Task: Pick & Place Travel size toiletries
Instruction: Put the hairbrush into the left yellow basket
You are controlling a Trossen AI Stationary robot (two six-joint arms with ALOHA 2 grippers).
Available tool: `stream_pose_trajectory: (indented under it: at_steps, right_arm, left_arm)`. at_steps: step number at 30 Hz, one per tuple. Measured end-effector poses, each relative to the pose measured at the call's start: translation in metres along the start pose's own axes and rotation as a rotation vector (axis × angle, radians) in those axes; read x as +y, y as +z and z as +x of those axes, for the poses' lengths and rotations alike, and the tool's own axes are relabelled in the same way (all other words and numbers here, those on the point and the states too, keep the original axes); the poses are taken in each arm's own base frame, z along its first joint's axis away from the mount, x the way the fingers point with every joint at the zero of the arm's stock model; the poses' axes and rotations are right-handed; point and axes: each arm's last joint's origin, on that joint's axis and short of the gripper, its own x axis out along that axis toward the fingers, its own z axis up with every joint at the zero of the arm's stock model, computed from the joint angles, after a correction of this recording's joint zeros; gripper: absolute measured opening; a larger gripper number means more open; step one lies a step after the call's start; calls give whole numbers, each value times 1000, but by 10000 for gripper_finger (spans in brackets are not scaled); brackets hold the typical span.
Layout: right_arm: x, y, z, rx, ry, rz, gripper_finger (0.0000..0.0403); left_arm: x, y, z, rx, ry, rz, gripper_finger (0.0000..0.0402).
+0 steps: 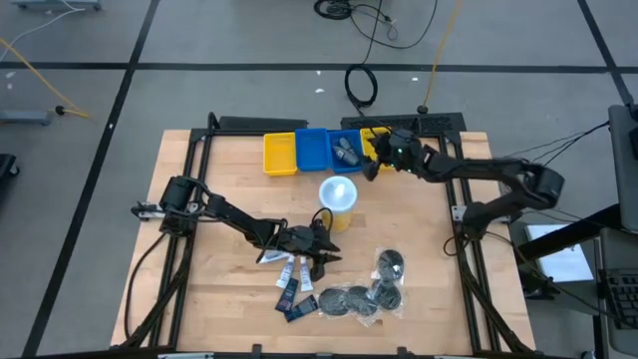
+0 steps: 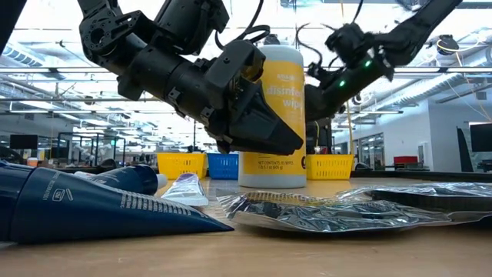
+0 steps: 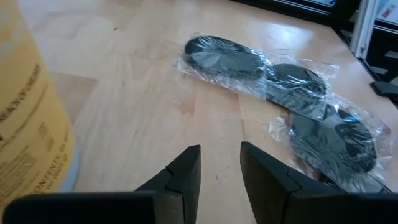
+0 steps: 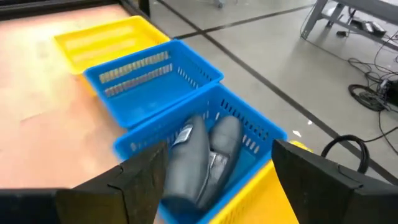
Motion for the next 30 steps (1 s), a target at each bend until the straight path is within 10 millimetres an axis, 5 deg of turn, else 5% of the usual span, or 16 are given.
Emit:
stream_pose_trajectory:
  at_steps: [13, 30]
  right_arm:
    - [57, -7, -81, 233, 255, -74, 264]
    - [143, -49, -143, 450, 596, -223, 255]
  left_arm:
    - [-5, -1, 0, 4, -16, 17, 113]
    - [-5, 1, 0, -24, -24, 10, 113]
